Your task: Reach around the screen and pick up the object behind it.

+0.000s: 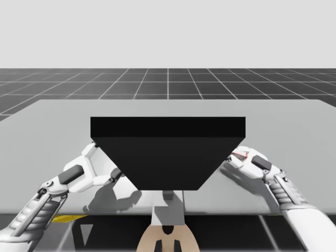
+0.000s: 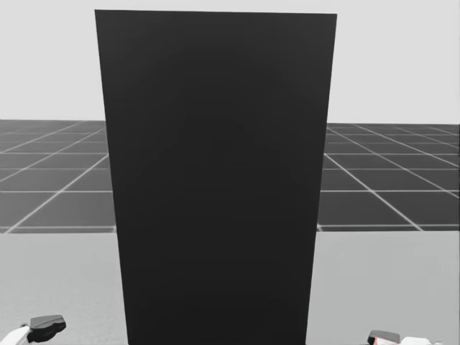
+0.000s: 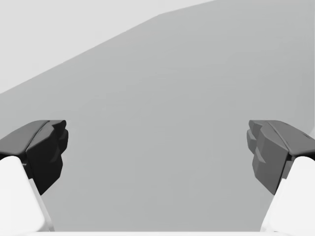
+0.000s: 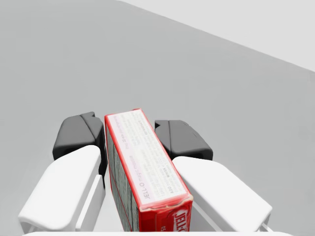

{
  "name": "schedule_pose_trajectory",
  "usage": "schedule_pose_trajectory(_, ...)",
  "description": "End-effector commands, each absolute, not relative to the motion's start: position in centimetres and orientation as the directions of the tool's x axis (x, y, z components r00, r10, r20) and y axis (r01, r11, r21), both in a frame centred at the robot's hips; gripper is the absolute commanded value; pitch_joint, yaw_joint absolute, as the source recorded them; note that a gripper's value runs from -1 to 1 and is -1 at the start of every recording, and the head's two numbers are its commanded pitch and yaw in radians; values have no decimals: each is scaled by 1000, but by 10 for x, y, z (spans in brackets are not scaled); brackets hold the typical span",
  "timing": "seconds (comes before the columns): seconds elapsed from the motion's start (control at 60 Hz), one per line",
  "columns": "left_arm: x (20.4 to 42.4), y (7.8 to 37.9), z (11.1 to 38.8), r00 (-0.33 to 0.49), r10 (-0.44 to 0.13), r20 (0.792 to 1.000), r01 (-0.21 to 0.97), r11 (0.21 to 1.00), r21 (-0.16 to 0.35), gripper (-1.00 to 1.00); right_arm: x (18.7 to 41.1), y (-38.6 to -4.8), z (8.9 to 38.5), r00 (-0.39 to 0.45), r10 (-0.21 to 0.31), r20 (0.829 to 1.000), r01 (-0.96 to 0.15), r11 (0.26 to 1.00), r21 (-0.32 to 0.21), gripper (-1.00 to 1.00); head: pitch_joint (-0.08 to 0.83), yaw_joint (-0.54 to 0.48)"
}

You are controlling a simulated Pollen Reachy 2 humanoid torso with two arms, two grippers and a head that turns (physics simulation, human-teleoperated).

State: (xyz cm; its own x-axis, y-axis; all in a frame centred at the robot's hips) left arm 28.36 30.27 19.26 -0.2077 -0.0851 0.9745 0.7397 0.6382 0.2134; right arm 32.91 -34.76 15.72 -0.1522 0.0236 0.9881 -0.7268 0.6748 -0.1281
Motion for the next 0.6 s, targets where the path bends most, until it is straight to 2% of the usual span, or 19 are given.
schedule_pose_trajectory(0.017, 284, 302, 193, -210, -89, 974, 737, 640, 217, -1000, 330, -369, 183, -220, 19, 975, -667, 727, -164, 922, 124, -37)
schedule_pose_trajectory(0.167, 285, 302, 193, -211, -91, 973, 734, 643, 220, -1000, 336, -371, 212, -285, 21, 958, -625, 754, -202, 958, 121, -38)
schedule_pose_trajectory(0.3, 285, 302, 193, -214, -91, 973, 733, 643, 222, -1000, 340, -370, 246, -354, 33, 935, -577, 779, -245, 992, 120, -40)
schedule_pose_trajectory(0.6, 286, 303, 194, -220, -91, 971, 722, 655, 224, -1000, 343, -366, 301, -464, 32, 885, -494, 820, -289, 1000, 118, -38)
